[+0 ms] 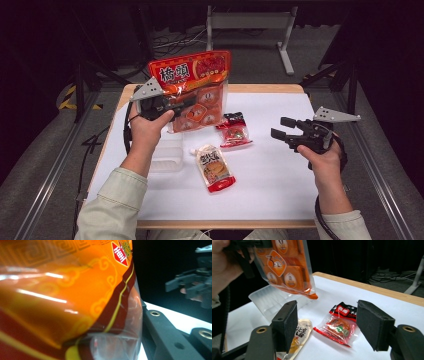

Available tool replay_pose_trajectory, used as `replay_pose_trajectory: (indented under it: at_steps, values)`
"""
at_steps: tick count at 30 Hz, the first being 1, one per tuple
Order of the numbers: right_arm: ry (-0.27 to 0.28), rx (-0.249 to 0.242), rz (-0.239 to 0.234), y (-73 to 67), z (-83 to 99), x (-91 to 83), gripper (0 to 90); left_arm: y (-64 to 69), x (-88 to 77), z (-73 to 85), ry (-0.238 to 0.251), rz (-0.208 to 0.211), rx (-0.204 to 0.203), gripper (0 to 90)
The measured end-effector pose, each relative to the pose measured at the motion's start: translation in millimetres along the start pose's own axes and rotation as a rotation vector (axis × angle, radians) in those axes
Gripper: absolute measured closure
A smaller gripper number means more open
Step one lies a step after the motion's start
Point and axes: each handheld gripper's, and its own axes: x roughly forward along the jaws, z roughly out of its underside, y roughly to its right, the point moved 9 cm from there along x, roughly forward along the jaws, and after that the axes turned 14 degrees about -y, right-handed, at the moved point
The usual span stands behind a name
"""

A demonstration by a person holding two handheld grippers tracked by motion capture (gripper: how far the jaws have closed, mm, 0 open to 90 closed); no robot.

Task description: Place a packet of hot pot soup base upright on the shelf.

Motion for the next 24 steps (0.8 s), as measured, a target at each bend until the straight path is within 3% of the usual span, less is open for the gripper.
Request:
replay_pose_trajectory:
  at_steps: [7, 17, 20, 24]
  values:
    - [-0.018, -0.007, 0.029, 4.2, 3.4, 2.1, 35.3, -20.6, -3.8, 5.1, -0.049, -0.111, -0.016, 71.2]
    - [-0.025, -0.010, 0.049, 6.5, 8.3, 1.2, 34.6, -39.2, -12.5, 8.0, -0.029, -0.171, -0.048, 71.1]
    - [-0.019, 0.003, 0.044, 8.2, 9.3, 1.1, 34.2, -44.9, -15.1, 9.6, -0.039, -0.220, -0.041, 71.1]
    - [-0.036, 0.006, 0.041, 8.0, 12.1, 5.9, 34.2, -51.7, -17.3, 13.9, -0.040, -0.239, -0.050, 71.1]
